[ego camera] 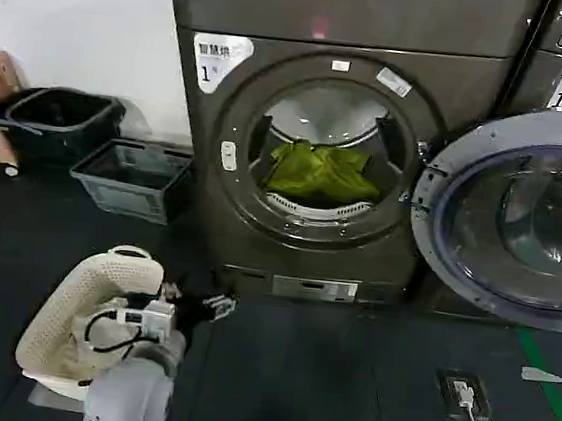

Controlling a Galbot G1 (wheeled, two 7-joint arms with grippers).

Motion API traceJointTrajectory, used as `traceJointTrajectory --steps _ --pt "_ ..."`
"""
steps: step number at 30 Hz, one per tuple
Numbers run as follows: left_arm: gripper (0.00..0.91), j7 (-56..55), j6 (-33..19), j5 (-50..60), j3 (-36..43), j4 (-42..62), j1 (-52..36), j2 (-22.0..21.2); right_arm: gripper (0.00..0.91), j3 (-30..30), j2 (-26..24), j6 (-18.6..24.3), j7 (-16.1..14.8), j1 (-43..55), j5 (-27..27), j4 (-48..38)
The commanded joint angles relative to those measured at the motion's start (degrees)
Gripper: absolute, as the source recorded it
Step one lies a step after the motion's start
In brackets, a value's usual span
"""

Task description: Grasp the clothes from the dryer.

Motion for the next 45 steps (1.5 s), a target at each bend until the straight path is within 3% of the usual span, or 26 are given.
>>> traceJointTrajectory --steps 1,8,45 --pt "0.907 0.0 2.8 -0.1 0.0 0.0 -0.1 0.0 0.907 0.0 -0.2 0.4 1.4 0.3 1.1 -0.4" --pt "0.907 0.1 2.8 -0.1 0.2 0.1 0.1 -0.1 0.907 0.3 -0.3 2.6 1.0 0.2 1.0 -1.6" --pt "0.907 0.4 2.8 -0.1 0.4 0.2 0.4 0.0 0.907 0.1 0.1 2.1 1.9 0.6 1.4 -2.2"
